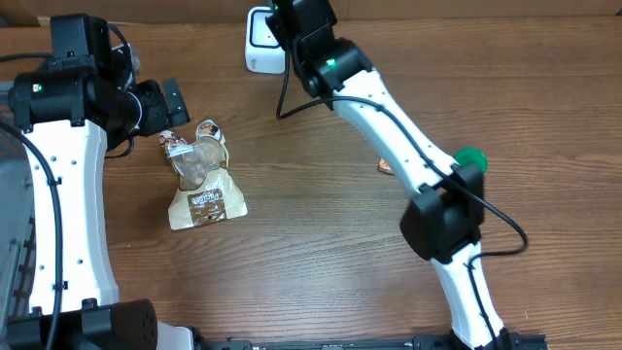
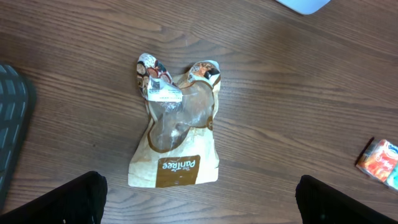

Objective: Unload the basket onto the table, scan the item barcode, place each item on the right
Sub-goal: 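Hold the green tissue pack against the scanner window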

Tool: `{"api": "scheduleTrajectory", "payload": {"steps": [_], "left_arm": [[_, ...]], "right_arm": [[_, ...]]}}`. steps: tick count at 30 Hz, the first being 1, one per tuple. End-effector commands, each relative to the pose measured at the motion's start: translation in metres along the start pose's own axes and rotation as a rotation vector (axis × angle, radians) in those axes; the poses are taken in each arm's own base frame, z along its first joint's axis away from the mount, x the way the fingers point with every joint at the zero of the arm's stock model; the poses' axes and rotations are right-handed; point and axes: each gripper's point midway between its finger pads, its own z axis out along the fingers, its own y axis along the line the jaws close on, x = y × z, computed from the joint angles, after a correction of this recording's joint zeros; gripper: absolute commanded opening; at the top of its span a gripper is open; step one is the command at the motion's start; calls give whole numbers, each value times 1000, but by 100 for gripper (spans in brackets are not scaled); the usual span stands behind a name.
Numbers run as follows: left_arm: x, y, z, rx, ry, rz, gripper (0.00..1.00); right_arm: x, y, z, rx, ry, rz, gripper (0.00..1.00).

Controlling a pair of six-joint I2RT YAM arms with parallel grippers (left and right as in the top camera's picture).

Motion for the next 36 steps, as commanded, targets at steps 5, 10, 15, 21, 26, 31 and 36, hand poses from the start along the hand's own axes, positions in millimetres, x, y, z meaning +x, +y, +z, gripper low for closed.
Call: {"api": "scheduleTrajectory", "payload": {"steps": [5, 10, 15, 21, 26, 31, 36], "left_arm": [[-2, -1, -7, 8, -22, 8, 100], [-2, -1, -7, 8, -21, 8, 100], [-2, -1, -7, 8, -22, 8, 100], [-2, -1, -7, 8, -22, 8, 100], [-2, -1, -7, 8, -22, 8, 100], [-2, -1, -7, 8, -21, 8, 100], [-2, -1, -7, 8, -22, 8, 100]], "right_arm": [[14, 24, 46, 80, -74, -602, 4], [27, 37, 64, 93, -95, -669, 4], [32, 41, 71, 98, -109, -663, 4], [27, 38, 70, 124, -121, -750, 4], [21, 36, 69, 142, -138, -753, 4], [21, 35, 69, 142, -138, -752, 4], [5, 24, 57, 148, -159, -649, 4]]}}
